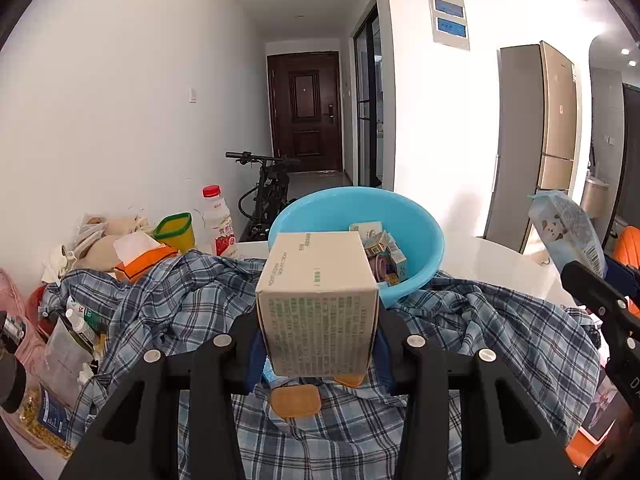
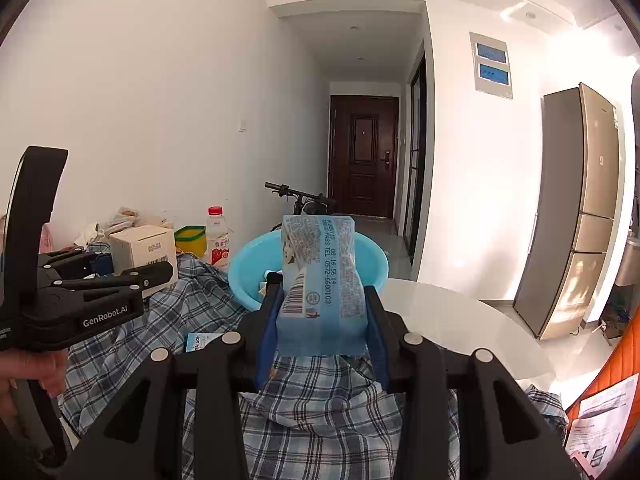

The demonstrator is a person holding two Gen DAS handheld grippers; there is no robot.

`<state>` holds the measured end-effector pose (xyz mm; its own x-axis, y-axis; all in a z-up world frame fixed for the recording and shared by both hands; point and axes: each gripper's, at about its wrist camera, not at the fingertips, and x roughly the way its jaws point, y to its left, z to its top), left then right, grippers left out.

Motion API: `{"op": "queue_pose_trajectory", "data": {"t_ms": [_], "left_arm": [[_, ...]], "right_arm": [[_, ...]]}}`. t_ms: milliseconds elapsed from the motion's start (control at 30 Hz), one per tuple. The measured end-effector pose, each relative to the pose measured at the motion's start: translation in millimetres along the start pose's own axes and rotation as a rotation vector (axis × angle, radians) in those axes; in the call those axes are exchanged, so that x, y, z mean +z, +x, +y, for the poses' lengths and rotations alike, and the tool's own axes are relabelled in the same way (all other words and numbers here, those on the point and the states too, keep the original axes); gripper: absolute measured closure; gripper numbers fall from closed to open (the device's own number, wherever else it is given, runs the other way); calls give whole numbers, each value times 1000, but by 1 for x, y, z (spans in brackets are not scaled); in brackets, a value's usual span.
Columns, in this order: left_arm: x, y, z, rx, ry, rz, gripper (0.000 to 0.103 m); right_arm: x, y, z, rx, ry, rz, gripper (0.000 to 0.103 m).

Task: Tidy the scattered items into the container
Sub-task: 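Carry the white box with left tool while right tool carries the packet over the basin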

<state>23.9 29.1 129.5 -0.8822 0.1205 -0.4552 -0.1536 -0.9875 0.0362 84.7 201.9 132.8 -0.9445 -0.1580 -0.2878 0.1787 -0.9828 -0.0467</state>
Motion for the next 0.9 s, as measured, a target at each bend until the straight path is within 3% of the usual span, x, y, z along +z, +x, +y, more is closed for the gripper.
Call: {"op": "queue_pose_trajectory", "data": {"t_ms": [200, 300, 400, 633, 733, 900], "left_arm": [[5, 4, -6, -1, 25, 1, 58], [19, 25, -7, -9, 36, -31, 58], [48, 69, -10, 5, 73, -30, 58], [135, 190, 3, -18, 52, 64, 58], [176, 234, 10, -34, 11, 112, 58], [216, 272, 19, 26, -71, 160, 58]], "right_arm": [[-2, 17, -1, 14, 11, 28, 65], [8, 39, -2, 6, -19, 25, 65], [29, 75, -7, -4, -43, 17, 65], [100, 181, -30, -5, 3, 62, 66], [129, 236, -38, -2, 34, 141, 66], [153, 299, -55, -23, 104, 277, 66]]}}
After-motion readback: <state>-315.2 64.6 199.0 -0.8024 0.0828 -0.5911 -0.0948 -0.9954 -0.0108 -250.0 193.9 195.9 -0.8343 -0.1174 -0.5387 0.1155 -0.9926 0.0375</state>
